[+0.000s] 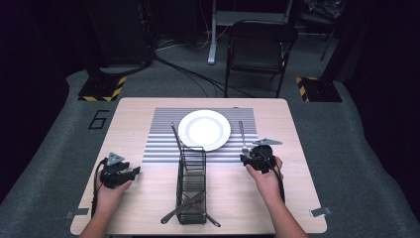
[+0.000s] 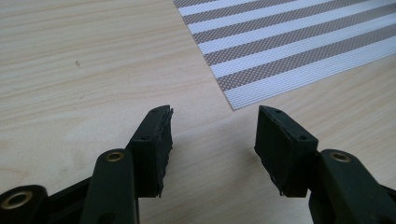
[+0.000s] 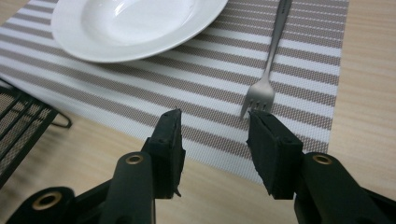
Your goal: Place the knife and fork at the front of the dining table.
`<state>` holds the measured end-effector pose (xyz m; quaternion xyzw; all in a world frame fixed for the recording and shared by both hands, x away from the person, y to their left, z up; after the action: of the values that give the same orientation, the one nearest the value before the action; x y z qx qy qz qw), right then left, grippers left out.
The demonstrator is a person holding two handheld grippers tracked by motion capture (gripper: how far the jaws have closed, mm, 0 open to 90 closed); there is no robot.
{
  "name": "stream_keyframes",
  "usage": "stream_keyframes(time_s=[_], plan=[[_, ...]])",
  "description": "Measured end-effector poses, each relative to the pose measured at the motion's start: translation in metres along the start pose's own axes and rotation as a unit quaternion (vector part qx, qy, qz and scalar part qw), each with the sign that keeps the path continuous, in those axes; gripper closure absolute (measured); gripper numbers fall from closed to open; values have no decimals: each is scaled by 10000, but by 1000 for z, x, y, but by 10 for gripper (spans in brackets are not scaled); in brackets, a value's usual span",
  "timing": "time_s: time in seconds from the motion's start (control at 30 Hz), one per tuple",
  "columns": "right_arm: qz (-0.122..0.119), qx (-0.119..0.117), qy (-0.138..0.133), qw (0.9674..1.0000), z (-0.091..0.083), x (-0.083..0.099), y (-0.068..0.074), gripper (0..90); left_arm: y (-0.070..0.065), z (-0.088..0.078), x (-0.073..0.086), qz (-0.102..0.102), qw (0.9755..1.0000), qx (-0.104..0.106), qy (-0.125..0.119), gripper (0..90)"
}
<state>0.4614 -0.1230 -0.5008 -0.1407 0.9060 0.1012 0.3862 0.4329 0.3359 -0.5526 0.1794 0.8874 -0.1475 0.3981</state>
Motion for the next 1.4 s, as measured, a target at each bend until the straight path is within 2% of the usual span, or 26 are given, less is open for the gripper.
stream_keyframes(time_s=[0.07, 0.1, 0.13, 0.23, 0.3, 0.4, 0.43, 0.63, 0.9, 0.97, 1.07, 1.1, 1.27, 1.33, 1.4], plan=[[-134, -14, 43, 9999, -6, 6, 5, 546, -3, -3, -2, 20, 10000, 38, -33, 472], [-173, -8, 29, 9998, -8, 8, 6, 545, -7, -6, -5, 113, 9999, 35, -26, 480], [-251, 63, -19, 9997, -10, 11, 5, 545, -7, -6, -5, 113, 9999, 35, -26, 488], [-286, 129, -49, 9995, -12, 17, 5, 555, -14, -9, -8, 200, 9998, 86, 3, 507], [-194, 23, -2, 9998, -12, 23, 3, 561, -23, -11, -14, 246, 9995, 200, 15, 517], [-213, 12, 29, 9998, -12, 26, 1, 562, -28, -12, -18, 274, 9993, 235, -15, 517], [-195, -23, 29, 9998, -11, 28, 0, 561, -34, -13, -22, 313, 9989, 345, 13, 519], [-226, -86, 8, 9997, -12, 32, -2, 560, -49, -17, -36, 402, 9977, 541, 89, 525], [-249, -53, -12, 9997, -14, 33, 0, 559, -65, -27, -54, 518, 9965, 654, 105, 529], [-206, -43, 4, 9998, -13, 34, 0, 555, -75, -31, -64, 589, 9949, 822, 20, 549], [-228, -25, -6, 9997, -13, 35, -2, 555, -82, -34, -70, 618, 9940, 905, 23, 568], [-217, -17, -11, 9998, -13, 35, -3, 555, -89, -37, -77, 661, 9929, 993, -21, 568], [-138, -35, -1, 9999, -13, 35, -3, 555, -101, -43, -90, 754, 9906, 1144, -29, 572], [-145, -47, 2, 9999, -13, 35, -3, 555, -108, -46, -99, 833, 9888, 1242, -28, 576], [-183, -62, 4, 9998, -13, 35, -3, 556, -111, -46, -102, 837, 9886, 1249, -66, 583]])
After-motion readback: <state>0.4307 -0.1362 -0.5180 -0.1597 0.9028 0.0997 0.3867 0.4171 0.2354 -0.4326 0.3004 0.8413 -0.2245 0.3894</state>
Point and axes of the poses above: each handheld gripper's, and its own axes: z roughly forward along the jaws, x roughly out of its underside, y roughly to its left, the point moved 5 cm from there along z, roughly forward along the jaws, and after that the axes turned 5 degrees about x, right-handed, at the moved point
